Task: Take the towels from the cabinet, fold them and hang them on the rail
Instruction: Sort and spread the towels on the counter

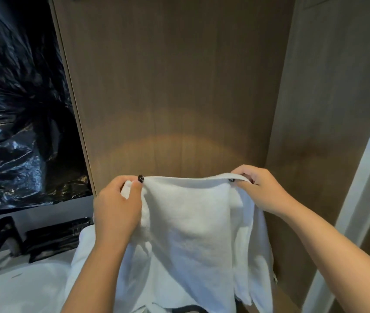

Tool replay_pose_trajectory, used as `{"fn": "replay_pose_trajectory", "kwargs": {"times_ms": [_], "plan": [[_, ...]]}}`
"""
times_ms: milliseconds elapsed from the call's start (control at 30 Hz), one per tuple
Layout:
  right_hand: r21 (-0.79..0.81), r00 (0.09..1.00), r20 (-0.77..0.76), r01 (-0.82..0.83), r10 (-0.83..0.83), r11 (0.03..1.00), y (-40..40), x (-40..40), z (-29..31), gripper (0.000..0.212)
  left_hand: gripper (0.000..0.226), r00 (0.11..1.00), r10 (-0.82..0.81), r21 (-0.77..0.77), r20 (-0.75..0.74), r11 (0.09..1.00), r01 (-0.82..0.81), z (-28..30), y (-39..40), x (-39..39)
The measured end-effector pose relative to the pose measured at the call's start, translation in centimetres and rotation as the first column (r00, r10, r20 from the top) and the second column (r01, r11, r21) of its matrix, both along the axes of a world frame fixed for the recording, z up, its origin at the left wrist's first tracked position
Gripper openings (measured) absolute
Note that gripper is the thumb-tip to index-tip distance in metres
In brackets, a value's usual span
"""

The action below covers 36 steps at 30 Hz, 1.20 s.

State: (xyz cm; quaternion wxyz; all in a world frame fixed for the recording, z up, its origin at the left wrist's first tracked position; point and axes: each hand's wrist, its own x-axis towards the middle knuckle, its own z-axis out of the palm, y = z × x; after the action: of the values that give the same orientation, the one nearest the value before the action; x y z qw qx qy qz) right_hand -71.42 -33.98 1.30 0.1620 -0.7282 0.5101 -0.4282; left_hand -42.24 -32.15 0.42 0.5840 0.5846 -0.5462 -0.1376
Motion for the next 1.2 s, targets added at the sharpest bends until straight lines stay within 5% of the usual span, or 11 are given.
{"fn": "replay_pose_trajectory", "kwargs": {"times_ms": [133, 300, 467, 700, 967, 1200], "plan": [[0.053, 0.980, -0.046, -0.194, 0.196, 0.980, 0.3, 0.4, 1.8, 0.020, 0.034, 0.961, -0.004, -0.087, 0.276, 0.996, 0.029, -0.9, 0.9, -3.0], [0.063, 0.951, -0.121, -0.278, 0.284, 0.959, 0.3, 0.6, 3.0, 0.015, 0.047, 0.905, -0.274, -0.077, 0.325, 0.946, 0.314, -2.3, 2.2, -8.1], [0.080, 0.943, -0.169, -0.277, 0.287, 0.957, 0.5, -0.5, 2.6, 0.014, 0.006, 0.913, -0.268, -0.025, 0.306, 0.957, 0.289, -2.8, 2.2, -10.6], [0.124, 0.970, -0.241, 0.003, 0.027, 0.992, 0.2, -4.9, -0.7, 0.022, 0.020, 0.966, -0.257, -0.119, 0.002, 0.959, 0.256, -2.5, 1.6, -12.8], [0.220, 0.952, -0.223, 0.258, -0.208, 0.941, 1.5, -9.2, -5.1, 0.023, 0.017, 0.926, -0.182, -0.146, -0.330, 0.979, 0.141, -2.1, -0.2, -12.4], [0.262, 0.918, -0.111, 0.397, -0.381, 0.880, 3.2, -10.7, -3.4, 0.045, 0.011, 0.920, -0.153, -0.057, -0.360, 0.988, 0.141, -1.8, -1.8, -10.8]]}}
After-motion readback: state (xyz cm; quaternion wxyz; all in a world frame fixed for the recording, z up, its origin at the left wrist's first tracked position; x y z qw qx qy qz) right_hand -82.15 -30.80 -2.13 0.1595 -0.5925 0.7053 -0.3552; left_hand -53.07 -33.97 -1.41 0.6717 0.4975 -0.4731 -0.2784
